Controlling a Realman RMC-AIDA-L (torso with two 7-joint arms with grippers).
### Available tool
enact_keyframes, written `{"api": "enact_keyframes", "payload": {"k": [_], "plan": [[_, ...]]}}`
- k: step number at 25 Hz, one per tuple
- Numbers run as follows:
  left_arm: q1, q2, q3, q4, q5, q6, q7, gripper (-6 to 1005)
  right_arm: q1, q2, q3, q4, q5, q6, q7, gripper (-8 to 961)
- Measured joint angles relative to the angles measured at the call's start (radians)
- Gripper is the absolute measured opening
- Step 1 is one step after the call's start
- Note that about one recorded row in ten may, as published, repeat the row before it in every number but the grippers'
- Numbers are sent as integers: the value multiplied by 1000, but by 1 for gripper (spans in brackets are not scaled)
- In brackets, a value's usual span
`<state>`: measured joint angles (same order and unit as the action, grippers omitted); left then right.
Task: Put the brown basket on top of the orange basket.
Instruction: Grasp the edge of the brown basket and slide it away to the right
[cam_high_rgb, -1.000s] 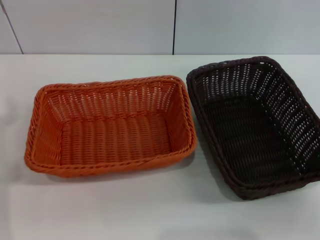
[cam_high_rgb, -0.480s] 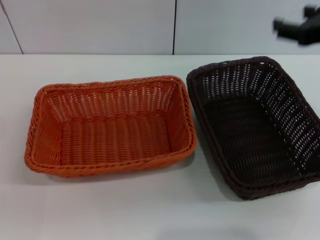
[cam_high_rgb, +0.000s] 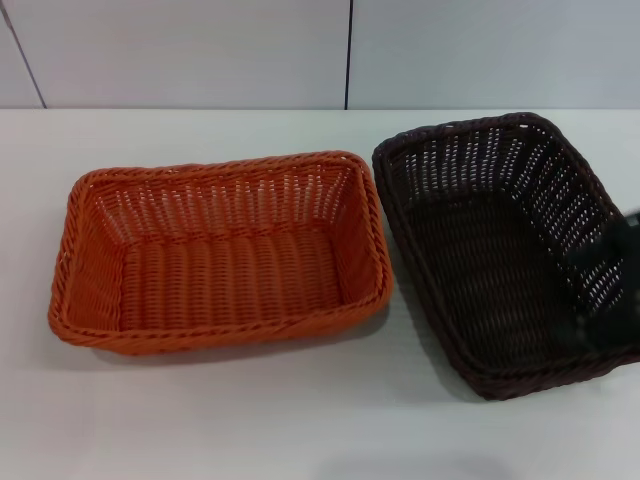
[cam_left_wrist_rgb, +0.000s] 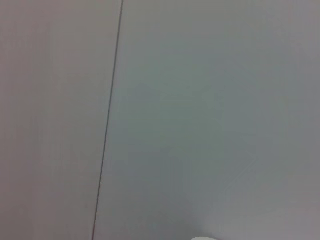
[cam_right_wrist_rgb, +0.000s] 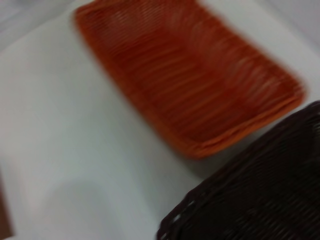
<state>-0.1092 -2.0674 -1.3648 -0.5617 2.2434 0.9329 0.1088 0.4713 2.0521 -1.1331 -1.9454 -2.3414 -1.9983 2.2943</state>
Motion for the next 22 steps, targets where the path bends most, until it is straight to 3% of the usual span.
{"api": "enact_keyframes", "payload": {"k": [9,22], "plan": [[-1,-2,1,3,-17,-10,-1,797,21,-2,63,59,-8,-144,-66,702],[8,-2,17,-7,-19,-12,-2,797,84,10,-19,271,-168,-49,-134,702]]}}
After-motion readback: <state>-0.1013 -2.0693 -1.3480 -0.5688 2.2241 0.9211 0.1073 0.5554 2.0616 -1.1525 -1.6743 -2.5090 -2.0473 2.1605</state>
